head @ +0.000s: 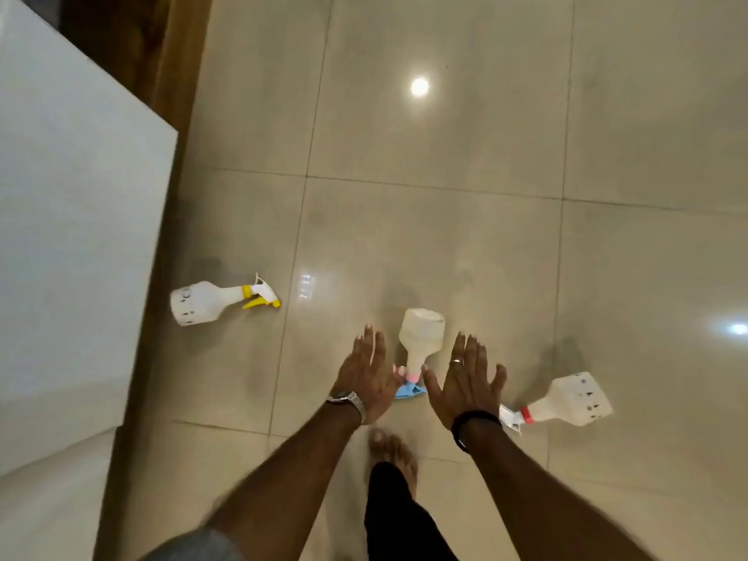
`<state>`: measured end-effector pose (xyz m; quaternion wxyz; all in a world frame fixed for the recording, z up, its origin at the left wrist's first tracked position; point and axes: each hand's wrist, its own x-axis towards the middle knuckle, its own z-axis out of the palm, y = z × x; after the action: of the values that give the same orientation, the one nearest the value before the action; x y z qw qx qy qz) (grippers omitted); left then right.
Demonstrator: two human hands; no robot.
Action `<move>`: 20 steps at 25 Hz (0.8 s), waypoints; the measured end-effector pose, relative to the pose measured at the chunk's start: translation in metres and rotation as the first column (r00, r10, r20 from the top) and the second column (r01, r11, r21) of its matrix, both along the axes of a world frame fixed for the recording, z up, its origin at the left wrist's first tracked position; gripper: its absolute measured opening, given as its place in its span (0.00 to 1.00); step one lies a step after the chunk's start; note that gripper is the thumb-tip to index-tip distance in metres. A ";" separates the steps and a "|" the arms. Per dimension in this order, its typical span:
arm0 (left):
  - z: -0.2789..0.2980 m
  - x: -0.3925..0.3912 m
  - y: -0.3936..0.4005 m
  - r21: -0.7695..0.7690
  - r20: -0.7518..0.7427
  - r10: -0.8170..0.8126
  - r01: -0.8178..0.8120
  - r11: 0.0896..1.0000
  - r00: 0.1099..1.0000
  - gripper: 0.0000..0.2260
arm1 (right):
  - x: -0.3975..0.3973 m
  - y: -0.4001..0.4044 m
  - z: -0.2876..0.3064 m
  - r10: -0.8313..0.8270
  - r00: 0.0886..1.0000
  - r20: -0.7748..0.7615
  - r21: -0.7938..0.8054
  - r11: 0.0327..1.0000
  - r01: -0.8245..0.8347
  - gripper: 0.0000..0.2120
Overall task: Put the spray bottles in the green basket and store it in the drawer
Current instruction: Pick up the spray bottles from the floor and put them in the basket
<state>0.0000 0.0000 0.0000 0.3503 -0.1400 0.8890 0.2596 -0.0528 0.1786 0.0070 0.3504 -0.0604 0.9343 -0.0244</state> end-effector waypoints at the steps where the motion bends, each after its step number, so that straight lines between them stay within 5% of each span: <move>1: -0.020 -0.001 0.010 0.027 0.034 0.022 -0.023 0.999 0.999 0.37 | 0.001 -0.005 -0.018 -0.021 1.000 0.016 0.005 1.000 0.021 0.40; 10: -0.075 -0.029 0.029 0.323 0.062 0.339 -0.340 0.883 0.939 0.31 | -0.001 -0.024 -0.079 -0.149 0.987 0.064 -0.183 0.970 0.158 0.38; 15: -0.026 -0.025 0.029 0.253 0.024 0.319 -0.314 0.915 0.948 0.30 | 0.003 -0.030 -0.025 -0.157 0.987 0.020 -0.212 0.965 0.158 0.38; 20: 0.067 -0.019 -0.001 0.165 0.038 0.184 -0.187 0.968 0.982 0.30 | -0.006 -0.043 0.073 0.108 0.991 -0.083 -0.092 0.989 -0.116 0.33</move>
<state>-0.0188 -0.0008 0.0673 0.3450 -0.1954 0.8430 0.3637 -0.0588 0.1354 0.0801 0.3115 -0.1306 0.9400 -0.0476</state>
